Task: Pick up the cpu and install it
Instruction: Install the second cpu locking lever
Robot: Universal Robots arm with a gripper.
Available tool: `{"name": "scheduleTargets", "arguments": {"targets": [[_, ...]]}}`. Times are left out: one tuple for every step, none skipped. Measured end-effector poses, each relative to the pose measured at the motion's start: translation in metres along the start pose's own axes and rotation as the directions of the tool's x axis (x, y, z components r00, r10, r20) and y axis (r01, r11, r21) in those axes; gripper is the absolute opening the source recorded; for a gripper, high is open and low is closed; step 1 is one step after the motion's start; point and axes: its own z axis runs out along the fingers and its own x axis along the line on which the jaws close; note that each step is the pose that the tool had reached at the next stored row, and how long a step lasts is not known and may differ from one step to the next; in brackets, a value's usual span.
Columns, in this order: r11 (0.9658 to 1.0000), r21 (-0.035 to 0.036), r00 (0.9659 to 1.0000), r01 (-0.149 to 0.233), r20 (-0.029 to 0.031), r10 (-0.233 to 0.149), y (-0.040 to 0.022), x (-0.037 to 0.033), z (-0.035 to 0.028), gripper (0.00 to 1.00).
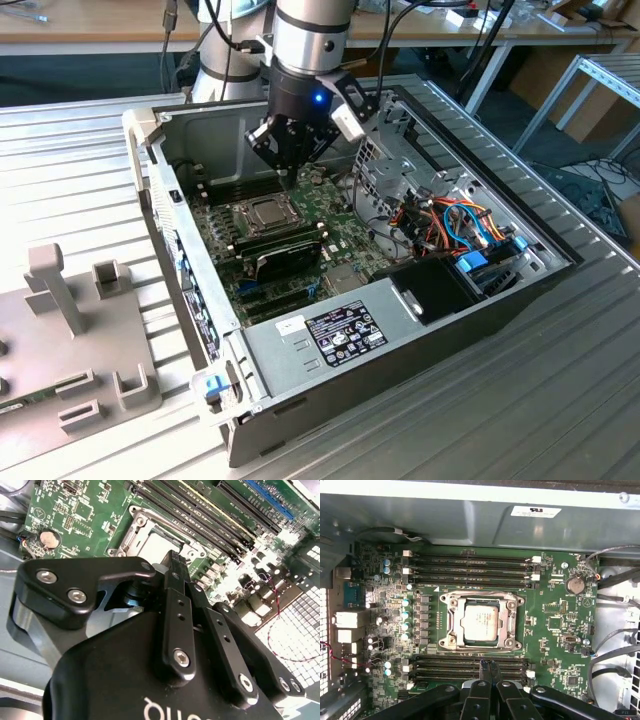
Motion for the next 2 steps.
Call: {"name": "scheduleTargets", "arguments": {"targets": [[1.0000,0.0000,1.0000,0.000,0.0000,0.000,0.0000,0.0000,0.0000,0.11],[1.0000,0.0000,1.0000,0.000,0.0001,0.000,0.0000,0.0000,0.0000,0.11]]}}
